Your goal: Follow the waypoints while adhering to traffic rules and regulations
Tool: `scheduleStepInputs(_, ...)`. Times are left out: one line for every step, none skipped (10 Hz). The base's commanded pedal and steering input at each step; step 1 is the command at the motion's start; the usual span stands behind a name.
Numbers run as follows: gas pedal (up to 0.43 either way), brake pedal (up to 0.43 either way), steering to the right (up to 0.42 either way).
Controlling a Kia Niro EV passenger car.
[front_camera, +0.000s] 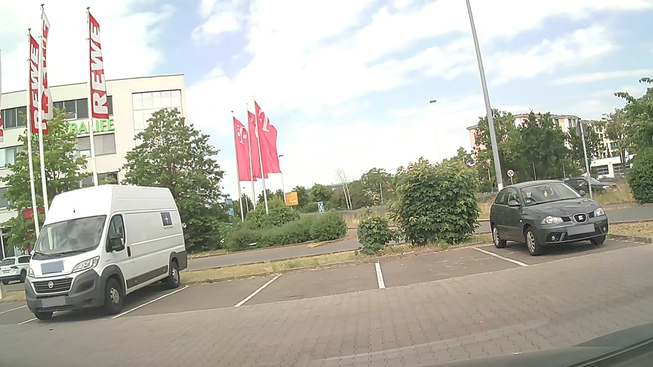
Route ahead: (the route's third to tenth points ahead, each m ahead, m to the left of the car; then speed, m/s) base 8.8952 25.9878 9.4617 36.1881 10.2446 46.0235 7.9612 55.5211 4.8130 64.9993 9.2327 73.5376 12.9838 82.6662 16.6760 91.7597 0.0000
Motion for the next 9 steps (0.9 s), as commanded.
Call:
scheduleStepInputs(0.000,0.116,0.009)
scheduleStepInputs(0.000,0.098,0.009)
scheduleStepInputs(0.000,0.037,0.009)
scheduleStepInputs(0.000,0.037,0.009)
scheduleStepInputs(0.000,0.037,0.009)
scheduleStepInputs(0.000,0.037,0.009)
scheduleStepInputs(0.000,0.061,0.009)
scheduleStepInputs(0.000,0.110,0.009)
scheduleStepInputs(0.000,0.152,0.008)
